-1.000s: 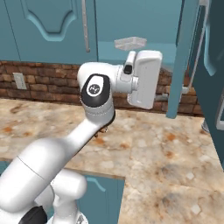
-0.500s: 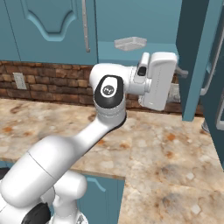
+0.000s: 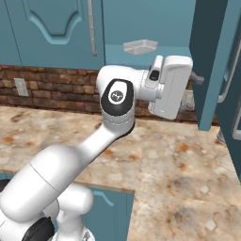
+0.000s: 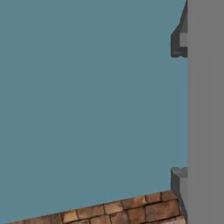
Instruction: Retrieve the tupperware from the cabinet, then place the raw meat into the tupperware to avoid contamination.
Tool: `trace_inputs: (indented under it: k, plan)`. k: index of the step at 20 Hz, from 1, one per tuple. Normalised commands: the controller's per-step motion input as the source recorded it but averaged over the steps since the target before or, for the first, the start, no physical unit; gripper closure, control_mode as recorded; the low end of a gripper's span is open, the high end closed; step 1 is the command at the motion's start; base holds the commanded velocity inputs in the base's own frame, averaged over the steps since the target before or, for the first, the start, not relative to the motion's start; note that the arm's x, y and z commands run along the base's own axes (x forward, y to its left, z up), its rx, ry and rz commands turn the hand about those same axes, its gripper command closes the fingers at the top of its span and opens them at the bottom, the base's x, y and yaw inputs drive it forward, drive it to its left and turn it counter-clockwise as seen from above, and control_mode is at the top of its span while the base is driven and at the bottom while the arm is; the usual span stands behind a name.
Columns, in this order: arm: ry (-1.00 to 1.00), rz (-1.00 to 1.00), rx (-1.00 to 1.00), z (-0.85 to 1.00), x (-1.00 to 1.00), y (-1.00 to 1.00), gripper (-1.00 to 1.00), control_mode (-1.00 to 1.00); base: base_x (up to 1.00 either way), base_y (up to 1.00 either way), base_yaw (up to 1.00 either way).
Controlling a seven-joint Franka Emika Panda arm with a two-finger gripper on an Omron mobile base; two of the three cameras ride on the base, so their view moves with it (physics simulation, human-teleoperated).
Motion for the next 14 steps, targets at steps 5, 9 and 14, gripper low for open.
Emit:
trace_inputs:
  k: [5,9,14]
  plan:
    - [0.03,0.02,0.02,0.0,-0.06,0.14,-1.0,-1.0,0.0,0.0,0.0]
    - [0.0,0.07,0.0,0.0,-0.12,0.48,-1.0,-1.0,0.0,0.0,0.0]
    - [-0.01,0.08,0.0,0.0,-0.29,0.7,-1.0,-1.0,0.0,0.0,0.0]
